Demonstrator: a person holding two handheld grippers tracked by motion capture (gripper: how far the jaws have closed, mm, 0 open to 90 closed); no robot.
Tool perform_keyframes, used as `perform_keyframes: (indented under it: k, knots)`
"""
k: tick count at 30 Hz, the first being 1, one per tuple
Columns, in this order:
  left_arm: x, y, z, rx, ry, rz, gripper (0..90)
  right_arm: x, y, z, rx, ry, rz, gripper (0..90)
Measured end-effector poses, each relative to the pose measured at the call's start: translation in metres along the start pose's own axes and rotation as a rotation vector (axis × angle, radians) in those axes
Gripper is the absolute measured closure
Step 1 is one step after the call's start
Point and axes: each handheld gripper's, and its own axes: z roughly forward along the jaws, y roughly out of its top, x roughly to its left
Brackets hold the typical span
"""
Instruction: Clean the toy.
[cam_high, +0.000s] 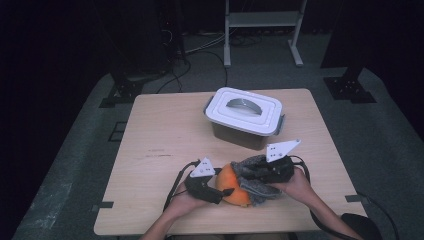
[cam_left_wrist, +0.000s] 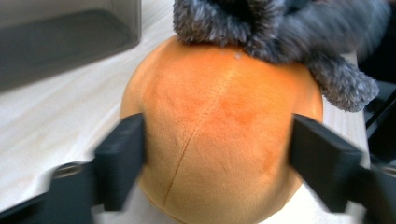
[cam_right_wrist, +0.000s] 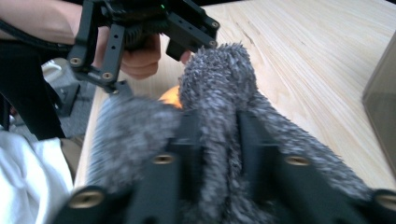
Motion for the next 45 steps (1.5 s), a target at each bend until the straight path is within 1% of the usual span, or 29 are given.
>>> perform_keyframes:
  k: [2,4,5,6,7,9,11,13,14,15,17,19,21,23,25,27,29,32,36,42,43,45]
  knots:
    - [-0.003,0.003,-0.002,-0.007,0.026,0.023,34.6,-0.001,0.005,-0.003,0.011,-0.004,-0.005,79.3]
    - [-0.006,0.006,-0.004,-0.01,0.048,0.045,36.9,0.0,0.013,-0.008,0.0,-0.009,-0.02,80.3]
    - [-0.008,0.008,-0.004,-0.013,0.069,0.058,37.3,0.002,0.017,-0.01,-0.006,-0.008,-0.032,80.3]
    - [-0.01,0.009,-0.004,-0.013,0.084,0.071,37.4,0.004,0.021,-0.011,-0.011,-0.006,-0.039,80.3]
    - [-0.011,0.011,-0.003,-0.013,0.092,0.074,37.3,0.006,0.025,-0.009,-0.011,-0.004,-0.046,80.4]
    - [-0.011,0.011,-0.002,-0.003,0.089,0.07,37.3,0.009,0.028,-0.004,-0.021,0.005,-0.054,80.5]
    - [-0.011,0.009,-0.001,0.005,0.095,0.066,37.3,0.009,0.029,0.0,-0.033,0.016,-0.05,80.5]
    - [-0.009,0.007,0.0,0.019,0.1,0.063,37.6,0.009,0.029,0.001,-0.033,0.004,-0.05,80.6]
    - [-0.007,0.006,-0.001,0.012,0.096,0.053,37.9,0.007,0.028,0.0,-0.033,0.002,-0.043,80.7]
    - [-0.007,0.005,-0.001,0.011,0.094,0.051,37.9,0.005,0.027,-0.003,-0.043,0.002,-0.033,80.7]
    - [-0.006,0.005,-0.003,0.009,0.096,0.053,37.8,0.001,0.026,-0.01,-0.065,-0.012,-0.022,80.8]
    - [-0.006,0.005,-0.003,0.009,0.097,0.054,37.7,-0.003,0.025,-0.016,-0.086,-0.015,0.0,80.8]
    - [-0.005,0.005,-0.003,0.005,0.095,0.047,37.7,-0.004,0.024,-0.02,-0.107,-0.004,0.017,80.8]
    - [-0.005,0.006,-0.002,0.002,0.095,0.047,37.6,-0.002,0.026,-0.02,-0.117,0.009,0.013,80.8]
    - [-0.007,0.008,-0.001,0.003,0.093,0.054,37.6,0.004,0.03,-0.016,-0.109,0.015,-0.008,80.7]
    - [-0.008,0.01,0.001,0.003,0.087,0.06,37.6,0.006,0.032,-0.008,-0.09,0.021,-0.022,80.7]
    - [-0.009,0.011,0.002,0.019,0.087,0.079,37.7,0.007,0.031,-0.002,-0.065,0.022,-0.027,80.8]
    - [-0.008,0.009,0.0,0.008,0.08,0.069,38.0,0.004,0.026,0.001,-0.051,0.027,-0.017,80.9]
    - [-0.007,0.007,-0.003,0.003,0.084,0.066,38.0,0.0,0.018,-0.006,-0.051,0.017,0.001,80.9]
    - [-0.007,0.003,-0.009,-0.005,0.085,0.057,37.7,-0.005,0.003,-0.024,-0.032,-0.019,0.037,81.0]
    - [-0.007,0.004,-0.009,-0.005,0.085,0.059,37.7,-0.005,0.004,-0.026,-0.039,-0.022,0.042,81.0]
    - [-0.008,0.006,-0.007,-0.005,0.088,0.067,37.7,-0.004,0.01,-0.03,-0.073,-0.014,0.041,81.0]
